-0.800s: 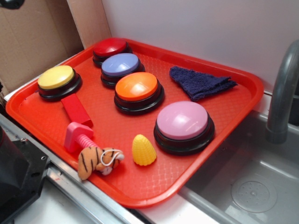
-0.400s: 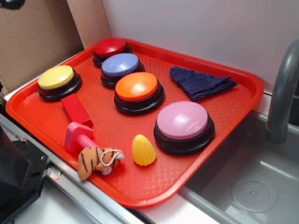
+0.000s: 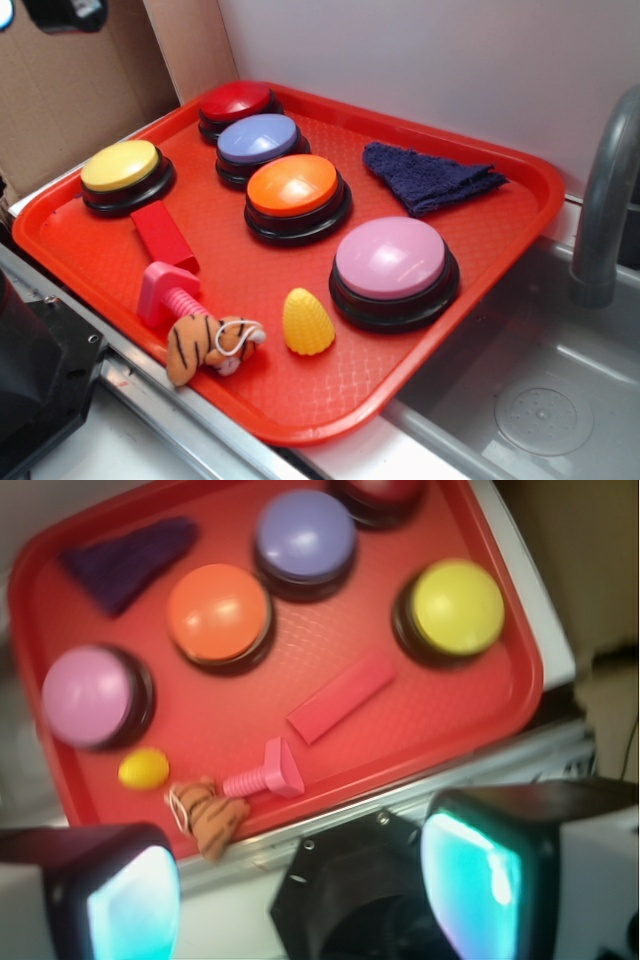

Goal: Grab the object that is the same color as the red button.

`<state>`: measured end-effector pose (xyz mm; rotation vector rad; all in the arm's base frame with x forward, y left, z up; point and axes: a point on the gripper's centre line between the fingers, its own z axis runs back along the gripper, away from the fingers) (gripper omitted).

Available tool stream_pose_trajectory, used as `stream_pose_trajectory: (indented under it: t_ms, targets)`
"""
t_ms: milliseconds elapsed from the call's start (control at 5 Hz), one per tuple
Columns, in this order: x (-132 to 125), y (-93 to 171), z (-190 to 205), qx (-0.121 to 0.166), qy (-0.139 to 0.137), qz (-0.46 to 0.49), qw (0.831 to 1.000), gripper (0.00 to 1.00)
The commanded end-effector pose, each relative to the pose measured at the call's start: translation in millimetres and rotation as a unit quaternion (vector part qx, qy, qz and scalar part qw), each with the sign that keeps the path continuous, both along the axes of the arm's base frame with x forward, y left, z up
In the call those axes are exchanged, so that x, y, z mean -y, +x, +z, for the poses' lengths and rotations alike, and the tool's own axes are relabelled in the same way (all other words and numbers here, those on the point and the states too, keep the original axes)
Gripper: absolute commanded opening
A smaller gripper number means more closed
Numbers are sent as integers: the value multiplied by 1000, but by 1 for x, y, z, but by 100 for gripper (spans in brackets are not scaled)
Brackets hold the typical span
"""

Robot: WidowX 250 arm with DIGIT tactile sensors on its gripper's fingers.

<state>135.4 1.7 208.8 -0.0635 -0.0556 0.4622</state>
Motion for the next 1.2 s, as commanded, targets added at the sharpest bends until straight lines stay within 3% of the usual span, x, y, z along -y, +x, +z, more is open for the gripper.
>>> stream_pose_trajectory:
  t_ms: [0, 200, 400, 600, 800, 1000]
  targets:
    - [-26, 10, -37, 38, -42, 239, 969, 100]
    - [-40, 20, -68, 42, -25, 345, 937, 100]
    - [-47, 25, -95, 33, -3, 390, 920, 100]
    - [-54, 32, -123, 28, -13, 434, 901, 100]
    - [-62, 38, -153, 15, 16, 445, 895, 100]
    - [-64, 42, -172, 7, 20, 451, 892, 100]
